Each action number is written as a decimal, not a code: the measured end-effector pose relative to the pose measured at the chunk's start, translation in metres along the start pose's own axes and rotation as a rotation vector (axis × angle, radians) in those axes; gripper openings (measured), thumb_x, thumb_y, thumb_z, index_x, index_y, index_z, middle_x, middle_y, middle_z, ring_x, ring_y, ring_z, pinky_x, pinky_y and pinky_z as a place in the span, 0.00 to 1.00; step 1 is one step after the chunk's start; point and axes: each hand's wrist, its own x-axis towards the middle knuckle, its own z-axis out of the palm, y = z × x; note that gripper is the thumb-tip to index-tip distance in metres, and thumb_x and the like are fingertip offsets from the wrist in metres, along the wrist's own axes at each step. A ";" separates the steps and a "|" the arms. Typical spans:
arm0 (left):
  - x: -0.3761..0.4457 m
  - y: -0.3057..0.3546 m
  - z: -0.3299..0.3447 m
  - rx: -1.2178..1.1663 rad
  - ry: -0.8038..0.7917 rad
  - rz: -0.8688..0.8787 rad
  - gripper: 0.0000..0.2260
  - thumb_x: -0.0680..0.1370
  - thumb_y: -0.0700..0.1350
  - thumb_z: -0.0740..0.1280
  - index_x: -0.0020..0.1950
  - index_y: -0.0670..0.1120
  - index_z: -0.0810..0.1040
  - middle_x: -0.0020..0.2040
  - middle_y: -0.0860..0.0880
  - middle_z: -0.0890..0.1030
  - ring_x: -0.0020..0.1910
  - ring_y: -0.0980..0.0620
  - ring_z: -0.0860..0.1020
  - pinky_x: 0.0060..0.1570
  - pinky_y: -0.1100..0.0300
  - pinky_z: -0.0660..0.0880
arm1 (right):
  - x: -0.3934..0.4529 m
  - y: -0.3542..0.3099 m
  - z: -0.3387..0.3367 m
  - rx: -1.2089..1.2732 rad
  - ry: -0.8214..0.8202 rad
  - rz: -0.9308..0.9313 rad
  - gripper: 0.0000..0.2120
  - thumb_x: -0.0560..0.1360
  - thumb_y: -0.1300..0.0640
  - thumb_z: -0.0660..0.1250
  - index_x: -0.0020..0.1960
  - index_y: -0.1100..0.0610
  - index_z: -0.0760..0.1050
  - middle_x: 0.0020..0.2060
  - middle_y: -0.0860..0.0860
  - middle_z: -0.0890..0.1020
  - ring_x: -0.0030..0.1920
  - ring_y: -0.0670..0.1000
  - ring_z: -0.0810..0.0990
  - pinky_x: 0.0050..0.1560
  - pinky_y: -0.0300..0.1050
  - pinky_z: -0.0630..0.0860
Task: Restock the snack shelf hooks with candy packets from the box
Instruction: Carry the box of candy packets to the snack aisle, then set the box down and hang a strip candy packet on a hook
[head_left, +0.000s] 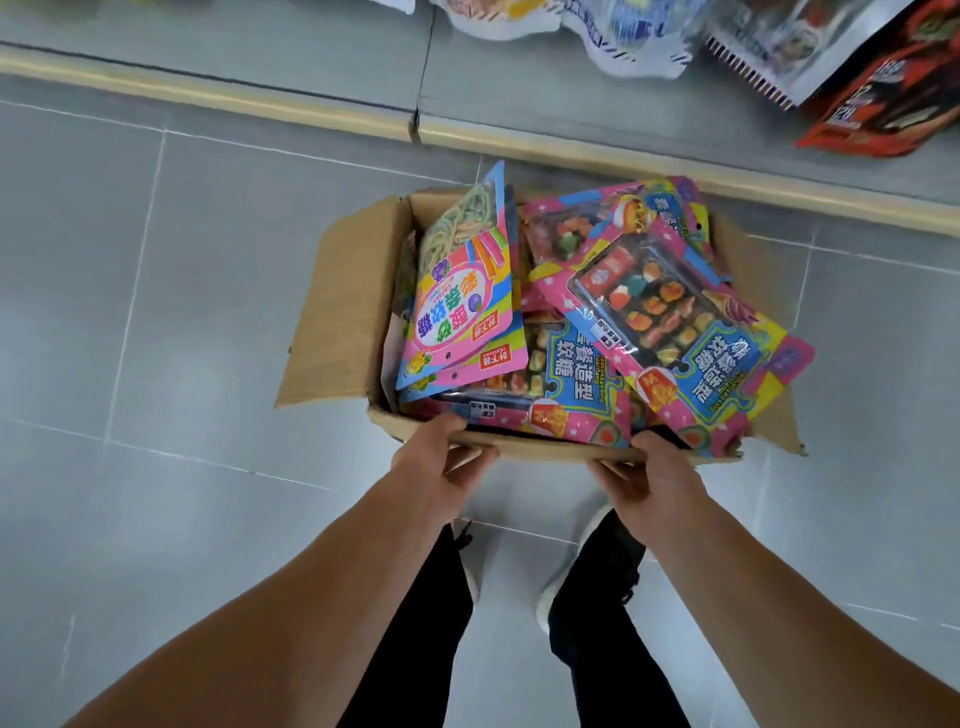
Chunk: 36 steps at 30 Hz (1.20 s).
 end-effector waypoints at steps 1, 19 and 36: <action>0.012 -0.001 0.002 0.009 -0.001 0.011 0.14 0.73 0.37 0.70 0.58 0.38 0.75 0.52 0.35 0.81 0.51 0.36 0.82 0.34 0.54 0.81 | 0.011 0.002 0.001 0.019 -0.005 0.001 0.07 0.75 0.64 0.66 0.52 0.62 0.75 0.42 0.59 0.81 0.46 0.55 0.82 0.36 0.49 0.82; 0.122 -0.023 0.057 0.195 -0.094 0.064 0.09 0.76 0.33 0.65 0.56 0.38 0.74 0.47 0.39 0.82 0.44 0.42 0.82 0.42 0.48 0.83 | 0.124 0.000 -0.021 0.208 -0.074 -0.027 0.09 0.76 0.68 0.61 0.53 0.61 0.76 0.49 0.60 0.84 0.56 0.55 0.82 0.47 0.55 0.83; 0.087 -0.051 0.095 0.342 -0.119 0.047 0.15 0.76 0.39 0.70 0.61 0.38 0.74 0.52 0.40 0.79 0.38 0.43 0.84 0.42 0.49 0.83 | 0.088 -0.053 -0.041 0.119 -0.050 -0.022 0.06 0.75 0.61 0.68 0.52 0.62 0.77 0.49 0.57 0.80 0.48 0.55 0.84 0.47 0.51 0.83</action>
